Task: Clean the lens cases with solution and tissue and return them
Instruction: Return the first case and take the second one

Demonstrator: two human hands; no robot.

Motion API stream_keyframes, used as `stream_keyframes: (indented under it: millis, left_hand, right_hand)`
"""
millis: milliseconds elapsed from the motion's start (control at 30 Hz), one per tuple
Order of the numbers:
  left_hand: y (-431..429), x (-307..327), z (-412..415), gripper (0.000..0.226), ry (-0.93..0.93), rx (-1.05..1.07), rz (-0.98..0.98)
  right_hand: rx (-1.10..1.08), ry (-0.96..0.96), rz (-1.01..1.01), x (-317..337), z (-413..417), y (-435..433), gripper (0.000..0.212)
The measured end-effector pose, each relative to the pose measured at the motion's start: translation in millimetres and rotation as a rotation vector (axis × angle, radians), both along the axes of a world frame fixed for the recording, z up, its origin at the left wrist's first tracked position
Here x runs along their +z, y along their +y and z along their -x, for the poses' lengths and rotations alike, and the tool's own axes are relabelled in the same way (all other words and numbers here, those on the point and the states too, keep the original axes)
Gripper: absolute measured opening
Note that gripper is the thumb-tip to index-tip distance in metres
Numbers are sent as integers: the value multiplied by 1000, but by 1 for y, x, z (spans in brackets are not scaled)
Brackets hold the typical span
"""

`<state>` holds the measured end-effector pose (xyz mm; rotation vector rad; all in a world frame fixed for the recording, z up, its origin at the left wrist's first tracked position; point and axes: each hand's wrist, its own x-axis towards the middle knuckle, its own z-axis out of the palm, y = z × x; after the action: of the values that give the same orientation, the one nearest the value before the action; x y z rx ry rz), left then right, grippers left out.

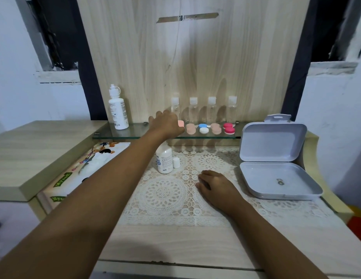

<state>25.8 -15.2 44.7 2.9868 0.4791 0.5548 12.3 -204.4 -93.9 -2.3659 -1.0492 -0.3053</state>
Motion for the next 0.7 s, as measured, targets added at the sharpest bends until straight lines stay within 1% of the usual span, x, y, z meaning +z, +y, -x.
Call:
stream_keyframes:
  millis: [133,233,300,400,500,600,633,700]
  left_hand:
    - [-7,12,17,34,-100,-69,135]
    - [-12,13,43,31,-152,-161,273]
    - [-19,7,63,31,-162,-222,318]
    - [-28,-12,86,30,-110,-310,345]
    - [-30,-38,98,27,9,-376,334]
    - [-28,-65,97,26,119,-388,332]
    - [-28,-72,97,27,152,-386,349]
    - [-26,-84,95,29,195,-379,378]
  right_hand:
    - [-1,2,-15,0,1,0,28]
    - [0,-9,-8,0,1,0,28]
    - [5,-12,-8,1,1,0,28]
    - [12,-6,-17,1,1,0,28]
    - [11,22,-28,2,1,0,25]
    - [-18,108,-115,4,1,0,20]
    - [-35,145,-140,5,1,0,22]
    - [-56,202,-160,8,0,0,31]
